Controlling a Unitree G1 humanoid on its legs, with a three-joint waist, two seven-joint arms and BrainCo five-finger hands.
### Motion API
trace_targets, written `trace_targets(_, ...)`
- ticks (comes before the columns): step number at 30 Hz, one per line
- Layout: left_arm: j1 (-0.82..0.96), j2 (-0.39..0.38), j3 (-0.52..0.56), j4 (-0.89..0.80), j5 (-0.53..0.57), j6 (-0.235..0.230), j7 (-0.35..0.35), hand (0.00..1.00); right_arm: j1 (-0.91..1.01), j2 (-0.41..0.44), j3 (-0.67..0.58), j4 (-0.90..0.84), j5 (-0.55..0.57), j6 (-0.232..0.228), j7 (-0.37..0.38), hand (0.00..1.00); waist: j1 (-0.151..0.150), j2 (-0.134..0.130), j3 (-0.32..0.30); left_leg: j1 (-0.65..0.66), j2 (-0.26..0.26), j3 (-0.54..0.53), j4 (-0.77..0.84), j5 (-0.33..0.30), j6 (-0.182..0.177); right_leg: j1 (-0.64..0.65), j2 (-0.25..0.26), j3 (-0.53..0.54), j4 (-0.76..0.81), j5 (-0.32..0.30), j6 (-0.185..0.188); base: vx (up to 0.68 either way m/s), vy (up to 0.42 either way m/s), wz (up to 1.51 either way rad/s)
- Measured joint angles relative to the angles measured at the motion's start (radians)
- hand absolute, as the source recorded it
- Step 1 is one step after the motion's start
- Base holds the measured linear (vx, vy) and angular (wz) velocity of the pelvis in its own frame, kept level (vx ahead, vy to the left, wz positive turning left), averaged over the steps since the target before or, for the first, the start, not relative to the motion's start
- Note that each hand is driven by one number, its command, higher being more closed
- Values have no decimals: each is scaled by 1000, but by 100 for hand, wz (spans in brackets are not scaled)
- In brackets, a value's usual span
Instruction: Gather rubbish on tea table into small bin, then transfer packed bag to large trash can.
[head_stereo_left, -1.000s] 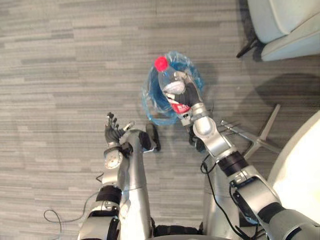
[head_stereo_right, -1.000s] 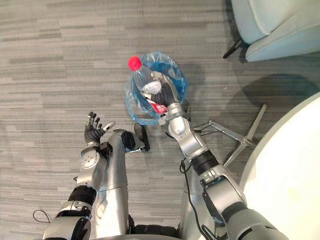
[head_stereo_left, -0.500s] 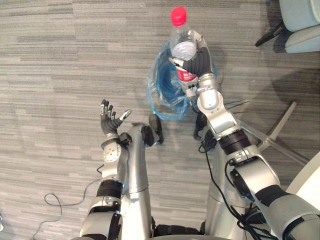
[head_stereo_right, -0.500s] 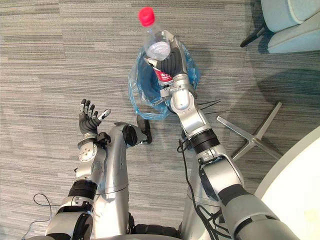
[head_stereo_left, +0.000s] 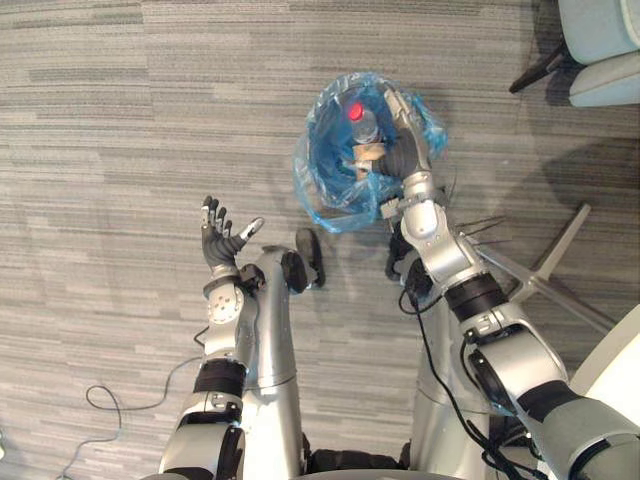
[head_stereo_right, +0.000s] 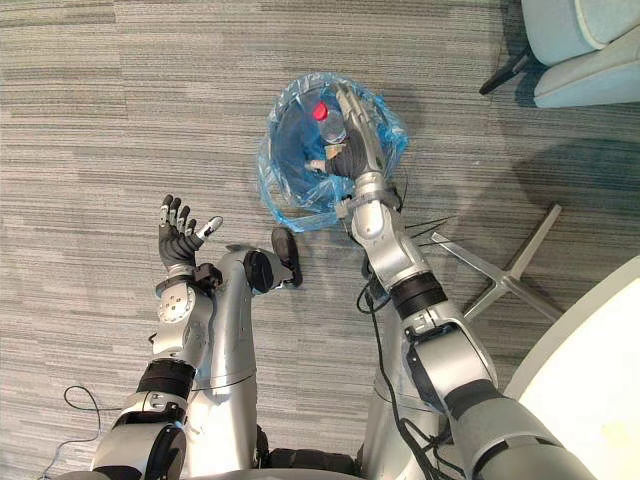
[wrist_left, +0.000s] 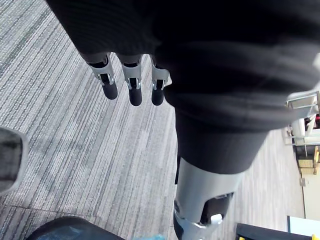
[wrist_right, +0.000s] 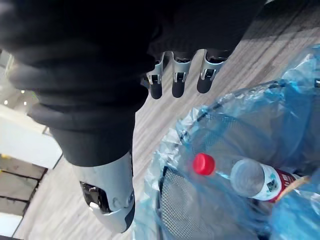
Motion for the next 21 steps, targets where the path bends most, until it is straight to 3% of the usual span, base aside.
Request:
trace_targets(6,-26,0,1,25,0,-1,-1,0,-5,-1,-1,118,-71,27,25,0,10,0,0,-9,-7,-13,-2,3,2,-6,-2,-7,4,-3,-4,-4,3,1)
trace_targets(7,-29,0,0,25,0,-1,-2,0,-4,-1,-1,141,-73,31,32,100,9,0,0,-16,-14,-21,-3,5,0,-9,-5,-11,7,-6,-4,-27,20,10)
trace_targets(13,-55,-1,-1,25,-3,17,-4,0,-12,1,0,230,-107,54,83,100,26,0,0,-49,-35,-34,0,12,-13,-42,-27,-16,38,-24,-14,-36,13,17)
trace_targets(21,-55,1,2,29,0,16,-4,0,-14,-2,-2,217,-63,49,80,100,27,0,0,-46,-35,-42,-1,16,-20,-37,-26,-23,40,-26,-12,-39,14,1)
